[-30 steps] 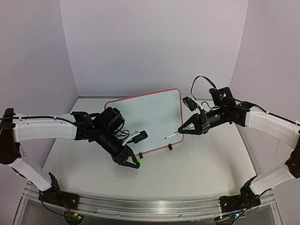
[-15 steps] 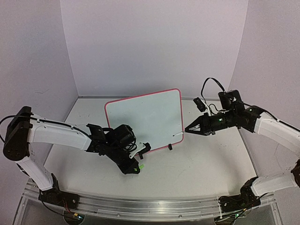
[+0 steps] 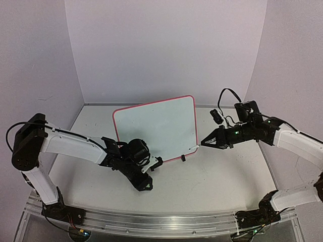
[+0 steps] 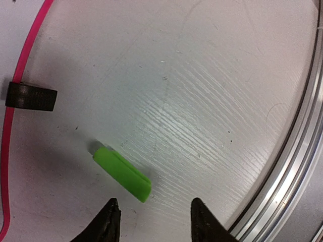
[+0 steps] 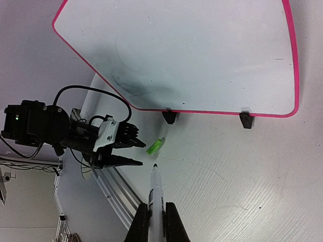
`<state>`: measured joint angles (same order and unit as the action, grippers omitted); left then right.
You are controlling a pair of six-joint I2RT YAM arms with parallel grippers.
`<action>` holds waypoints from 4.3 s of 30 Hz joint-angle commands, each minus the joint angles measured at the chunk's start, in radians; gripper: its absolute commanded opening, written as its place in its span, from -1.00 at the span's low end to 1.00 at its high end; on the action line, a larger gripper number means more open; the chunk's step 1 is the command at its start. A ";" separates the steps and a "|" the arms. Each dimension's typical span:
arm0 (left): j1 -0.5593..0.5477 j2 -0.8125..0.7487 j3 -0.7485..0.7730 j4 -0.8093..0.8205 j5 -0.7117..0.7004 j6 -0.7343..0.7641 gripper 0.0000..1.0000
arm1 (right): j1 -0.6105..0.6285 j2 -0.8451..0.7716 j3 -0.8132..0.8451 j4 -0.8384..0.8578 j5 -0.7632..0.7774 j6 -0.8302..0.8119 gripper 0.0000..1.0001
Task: Write a sentence on the whiteboard
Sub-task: Place the pen cap at the center of the board, then hold the whiteboard at the center of the board.
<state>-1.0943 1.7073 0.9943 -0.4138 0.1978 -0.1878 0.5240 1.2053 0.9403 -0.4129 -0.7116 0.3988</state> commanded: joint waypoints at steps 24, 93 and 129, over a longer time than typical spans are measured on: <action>0.041 -0.367 0.035 -0.045 0.020 -0.063 0.57 | -0.001 -0.139 -0.056 0.094 0.046 0.049 -1.00; 0.905 -0.469 0.076 0.001 0.650 0.186 0.62 | 0.437 0.358 0.332 0.568 0.387 0.023 -1.00; 0.790 -0.373 0.090 -0.020 0.580 0.342 -1.00 | 0.485 0.610 0.532 0.606 0.418 -0.004 -1.00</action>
<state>-0.2985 1.3453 1.0611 -0.4366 0.8040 0.1218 1.0004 1.8008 1.4247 0.1639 -0.3115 0.4140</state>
